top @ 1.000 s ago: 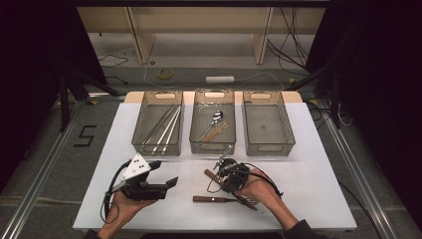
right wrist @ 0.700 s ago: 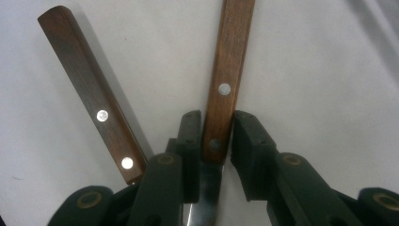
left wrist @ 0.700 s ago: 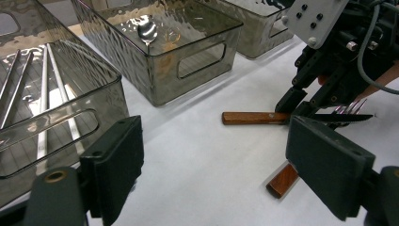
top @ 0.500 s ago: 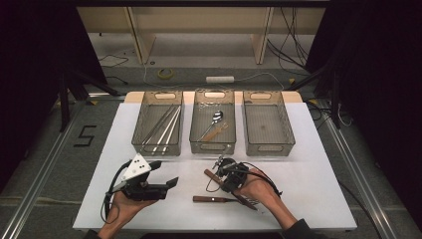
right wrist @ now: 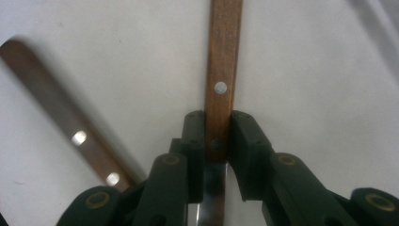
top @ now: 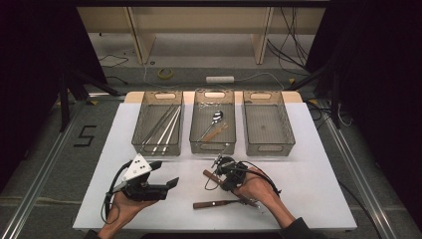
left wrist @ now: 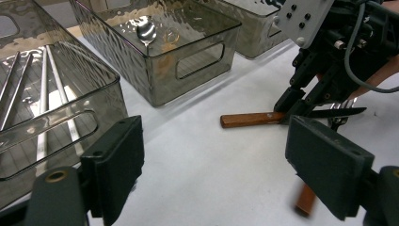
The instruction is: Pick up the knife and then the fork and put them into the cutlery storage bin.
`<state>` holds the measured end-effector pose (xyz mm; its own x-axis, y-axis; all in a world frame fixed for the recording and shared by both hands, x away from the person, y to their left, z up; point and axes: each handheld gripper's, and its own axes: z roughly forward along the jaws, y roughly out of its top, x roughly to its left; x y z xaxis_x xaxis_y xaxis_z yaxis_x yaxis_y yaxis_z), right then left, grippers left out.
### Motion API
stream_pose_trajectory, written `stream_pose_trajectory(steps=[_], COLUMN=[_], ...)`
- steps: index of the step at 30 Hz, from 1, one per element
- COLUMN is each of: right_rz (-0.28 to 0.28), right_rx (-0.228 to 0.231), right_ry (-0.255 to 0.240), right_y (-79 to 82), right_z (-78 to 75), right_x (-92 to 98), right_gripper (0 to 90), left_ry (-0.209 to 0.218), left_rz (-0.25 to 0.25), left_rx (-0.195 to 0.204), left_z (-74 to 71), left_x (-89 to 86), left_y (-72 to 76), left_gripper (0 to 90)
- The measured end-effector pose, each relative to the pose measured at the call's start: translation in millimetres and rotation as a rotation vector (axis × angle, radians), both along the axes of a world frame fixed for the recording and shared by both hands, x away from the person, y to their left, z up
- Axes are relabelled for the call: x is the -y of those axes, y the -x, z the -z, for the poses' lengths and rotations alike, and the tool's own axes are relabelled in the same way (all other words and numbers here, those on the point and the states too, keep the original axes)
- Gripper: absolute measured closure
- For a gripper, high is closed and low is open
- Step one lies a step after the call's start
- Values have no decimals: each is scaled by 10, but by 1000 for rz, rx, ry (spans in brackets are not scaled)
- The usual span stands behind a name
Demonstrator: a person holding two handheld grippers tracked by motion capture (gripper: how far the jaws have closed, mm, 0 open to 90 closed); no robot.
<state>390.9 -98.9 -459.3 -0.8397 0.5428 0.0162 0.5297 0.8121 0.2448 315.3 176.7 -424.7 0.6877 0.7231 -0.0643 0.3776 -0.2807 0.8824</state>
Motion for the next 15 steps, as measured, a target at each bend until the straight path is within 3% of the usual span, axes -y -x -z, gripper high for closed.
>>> stream_pose_trajectory(steps=[15], right_rz=[-16], right_rx=[9], right_ry=[-2], right_y=[8], right_z=[-48], right_x=[-3], right_gripper=[776], left_ry=[-2], left_rz=[2], left_rx=[0], left_z=[1], left_x=[-1], left_y=[2], left_gripper=[198])
